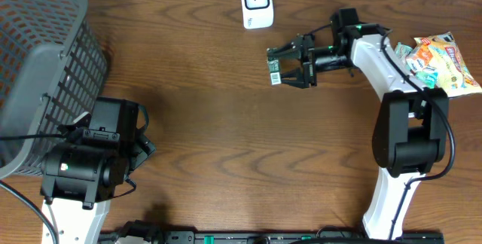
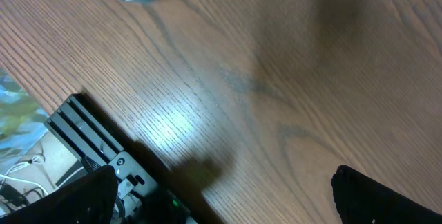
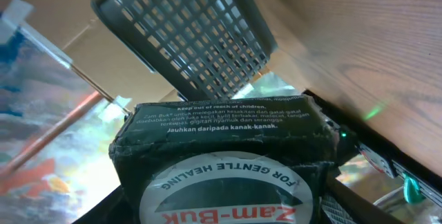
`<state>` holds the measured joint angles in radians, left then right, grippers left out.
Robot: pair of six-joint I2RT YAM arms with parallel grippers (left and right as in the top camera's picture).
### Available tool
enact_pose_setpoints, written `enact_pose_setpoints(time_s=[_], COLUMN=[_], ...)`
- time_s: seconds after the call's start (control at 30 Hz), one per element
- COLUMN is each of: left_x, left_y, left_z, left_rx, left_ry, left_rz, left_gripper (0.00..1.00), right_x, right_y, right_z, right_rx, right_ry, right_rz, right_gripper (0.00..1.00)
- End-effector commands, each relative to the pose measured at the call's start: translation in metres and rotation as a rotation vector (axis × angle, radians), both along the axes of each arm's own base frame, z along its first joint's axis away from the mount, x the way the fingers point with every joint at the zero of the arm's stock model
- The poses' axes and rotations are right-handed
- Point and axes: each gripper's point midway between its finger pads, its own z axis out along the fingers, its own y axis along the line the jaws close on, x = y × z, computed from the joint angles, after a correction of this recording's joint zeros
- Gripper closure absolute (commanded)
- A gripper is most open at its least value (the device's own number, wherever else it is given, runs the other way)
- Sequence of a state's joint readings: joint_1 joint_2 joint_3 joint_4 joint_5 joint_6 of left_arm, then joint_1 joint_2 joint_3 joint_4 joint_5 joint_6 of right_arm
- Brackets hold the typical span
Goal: Scan the item barcode
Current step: 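Lift the Zam-Buk tin and carry it rightward with the right gripper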
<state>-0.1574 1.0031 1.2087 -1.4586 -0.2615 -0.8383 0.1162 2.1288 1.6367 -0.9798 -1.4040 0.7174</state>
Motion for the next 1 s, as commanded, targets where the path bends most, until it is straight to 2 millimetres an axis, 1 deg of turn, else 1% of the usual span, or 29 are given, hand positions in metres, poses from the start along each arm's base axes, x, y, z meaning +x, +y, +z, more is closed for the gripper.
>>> enact_pose_setpoints(time_s=[0.0, 0.1, 0.5, 0.97], left_x=[0.0012, 0.0012, 0.0012, 0.0012], left_y=[0.0031, 0.0031, 0.0031, 0.0031], left_z=[0.0067, 0.0068, 0.0067, 0.0067], left_rx=[0.009, 0.01, 0.01, 0.009], left_ry=[-0.026, -0.026, -0.026, -0.026], left_rz=[0.016, 0.017, 0.016, 0.016], left_gripper=[0.02, 0.03, 0.02, 0.02], right_x=[-0.0025, -0.0027, -0.0001, 0.0021], right_y=[0.0024, 0.0035, 0.0036, 0.0031], right_z=[0.0224, 0.0256, 0.0251, 0.0247], right_rx=[0.043, 0.053, 0.024, 0.019], right_ry=[0.096, 0.173, 0.398, 0.418], right_rz=[-0.009, -0.014, -0.049, -0.056], right_gripper=[0.39, 0.38, 0.4, 0.4])
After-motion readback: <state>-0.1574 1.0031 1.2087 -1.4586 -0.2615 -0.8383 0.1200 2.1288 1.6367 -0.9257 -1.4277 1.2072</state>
